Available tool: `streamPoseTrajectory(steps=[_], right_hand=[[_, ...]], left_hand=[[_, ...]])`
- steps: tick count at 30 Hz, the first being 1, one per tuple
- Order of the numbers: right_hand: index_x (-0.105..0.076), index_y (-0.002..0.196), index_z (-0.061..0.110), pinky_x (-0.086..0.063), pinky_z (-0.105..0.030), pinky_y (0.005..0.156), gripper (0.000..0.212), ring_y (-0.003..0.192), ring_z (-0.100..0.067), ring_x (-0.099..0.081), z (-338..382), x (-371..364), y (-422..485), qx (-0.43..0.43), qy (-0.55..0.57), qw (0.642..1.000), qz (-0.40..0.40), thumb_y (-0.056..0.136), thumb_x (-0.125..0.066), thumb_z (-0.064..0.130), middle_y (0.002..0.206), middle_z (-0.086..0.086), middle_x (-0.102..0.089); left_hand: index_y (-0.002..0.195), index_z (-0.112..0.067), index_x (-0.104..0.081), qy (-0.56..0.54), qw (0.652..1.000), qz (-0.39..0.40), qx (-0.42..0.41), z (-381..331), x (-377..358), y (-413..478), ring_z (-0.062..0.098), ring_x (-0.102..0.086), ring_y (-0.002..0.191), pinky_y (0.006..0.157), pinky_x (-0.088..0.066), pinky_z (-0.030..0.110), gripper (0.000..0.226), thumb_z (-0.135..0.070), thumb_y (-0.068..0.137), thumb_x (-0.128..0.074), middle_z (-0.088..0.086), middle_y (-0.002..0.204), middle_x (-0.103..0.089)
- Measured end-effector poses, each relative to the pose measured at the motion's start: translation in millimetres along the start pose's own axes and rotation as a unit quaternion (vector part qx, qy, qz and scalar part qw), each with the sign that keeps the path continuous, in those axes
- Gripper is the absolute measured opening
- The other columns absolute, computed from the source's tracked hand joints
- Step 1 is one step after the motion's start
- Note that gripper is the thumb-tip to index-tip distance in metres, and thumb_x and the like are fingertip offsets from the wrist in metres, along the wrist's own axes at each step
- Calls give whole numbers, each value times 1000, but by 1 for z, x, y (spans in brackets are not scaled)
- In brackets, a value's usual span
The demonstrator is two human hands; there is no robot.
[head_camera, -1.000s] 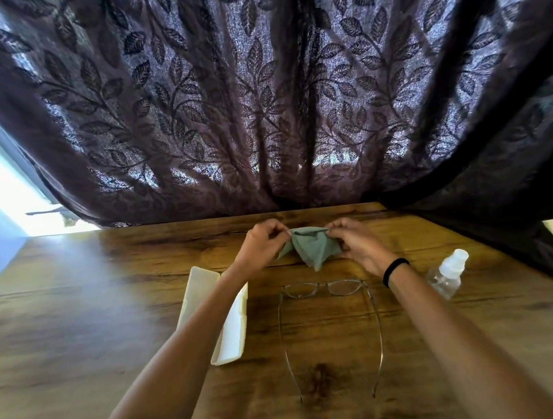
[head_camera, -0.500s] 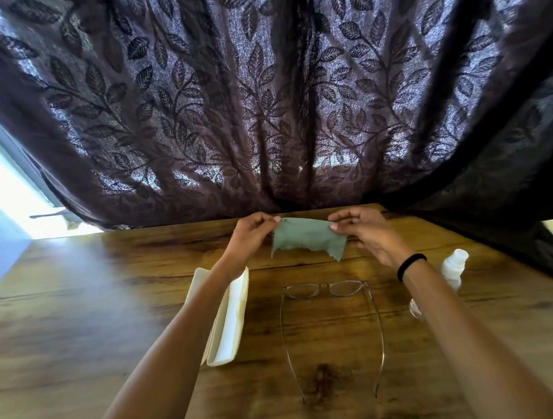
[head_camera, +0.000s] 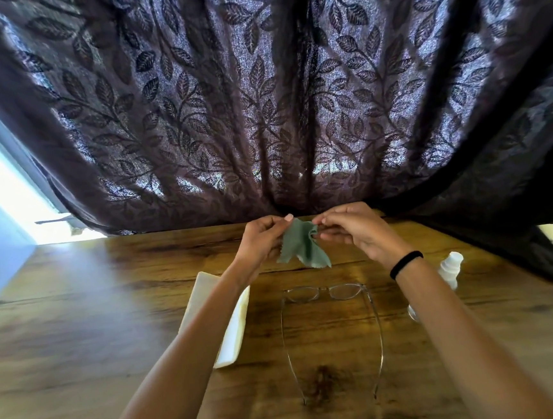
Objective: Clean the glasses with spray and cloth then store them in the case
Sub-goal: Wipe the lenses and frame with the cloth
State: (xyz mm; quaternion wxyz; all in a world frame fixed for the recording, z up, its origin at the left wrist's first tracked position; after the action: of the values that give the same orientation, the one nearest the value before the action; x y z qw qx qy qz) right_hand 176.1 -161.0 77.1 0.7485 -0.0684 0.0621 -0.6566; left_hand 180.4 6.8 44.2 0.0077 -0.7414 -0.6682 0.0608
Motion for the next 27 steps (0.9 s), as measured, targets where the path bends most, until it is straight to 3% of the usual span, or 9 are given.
streamPoseTrajectory(steps=[4, 9, 13, 16, 18, 21, 25, 27], right_hand=[[-69, 76, 0, -54, -15, 54, 21, 58, -11, -69, 8, -13, -2, 4, 28, 1000, 3, 87, -51, -5, 62, -7, -69], [-65, 83, -5, -54, -15, 53, 14, 54, -9, -67, 10, -22, -5, -11, 51, 999, -9, 88, -52, -1, 71, -13, -64], [-65, 85, -2, -53, -15, 53, 11, 59, -9, -68, 11, -23, -8, -9, 57, 998, -2, 87, -55, 2, 76, -11, -66], [-63, 94, -7, -53, -16, 53, 13, 58, -9, -68, 13, -23, -11, -3, 82, 997, -3, 88, -54, -1, 67, -8, -68], [-61, 99, -8, -54, -16, 54, 15, 60, -11, -69, 14, -20, -12, 10, 116, 993, -15, 88, -51, -5, 68, -10, -69], [-62, 93, -1, -55, -17, 58, 14, 66, -15, -70, 10, -10, -15, 28, 147, 987, -52, 87, -51, -7, 81, -16, -67], [-64, 93, 9, -55, -22, 62, 10, 73, -15, -66, -8, -1, -20, 25, 87, 992, -88, 84, -62, 4, 86, -7, -67], [-65, 93, 13, -52, -26, 69, 10, 78, -15, -65, -20, -2, -21, -4, 73, 995, -68, 83, -65, 13, 89, -5, -68]], left_hand=[[76, -14, -62, -6, 1000, 3, -14, -6, -11, -3, 12, -58, 58, 50, -44, 21, 19, -25, 90, -58, 6, 73, -62], [76, -16, -65, -24, 999, 12, -18, -7, -13, -9, 11, -65, 64, 52, -51, 20, 20, -29, 90, -58, 0, 71, -68], [85, -14, -68, -5, 1000, 12, -28, -7, -12, -16, 22, -59, 74, 64, -44, 32, 29, -40, 73, -70, 5, 77, -68], [92, -11, -67, -1, 999, 19, -38, -7, -11, -19, 13, -59, 67, 54, -43, 23, 29, -30, 71, -74, -1, 74, -70], [95, -9, -67, -21, 999, 21, -38, -8, -9, -19, 14, -65, 70, 56, -49, 23, 24, -20, 75, -73, 2, 78, -72], [96, -7, -66, -50, 998, 14, -26, -7, -6, -19, 20, -67, 77, 65, -55, 33, 18, -14, 80, -69, 6, 82, -72], [88, -10, -67, -93, 996, -2, -9, -6, -2, -18, 17, -68, 66, 56, -56, 31, 8, -17, 83, -66, 7, 78, -72], [87, -10, -68, -107, 994, -10, -3, -5, -1, -18, 16, -68, 64, 55, -57, 29, 9, -18, 82, -67, 6, 76, -72]])
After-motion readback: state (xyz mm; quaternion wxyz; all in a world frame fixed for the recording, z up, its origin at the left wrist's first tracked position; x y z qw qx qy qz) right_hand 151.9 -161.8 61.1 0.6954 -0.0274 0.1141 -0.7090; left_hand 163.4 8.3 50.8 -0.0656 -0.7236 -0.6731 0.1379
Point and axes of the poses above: each hand's wrist, its own y-axis towards the middle knuckle, its own x-axis out of the back of the hand, z = x × y, the point moved 4 cm from there along y, towards the middle knuckle
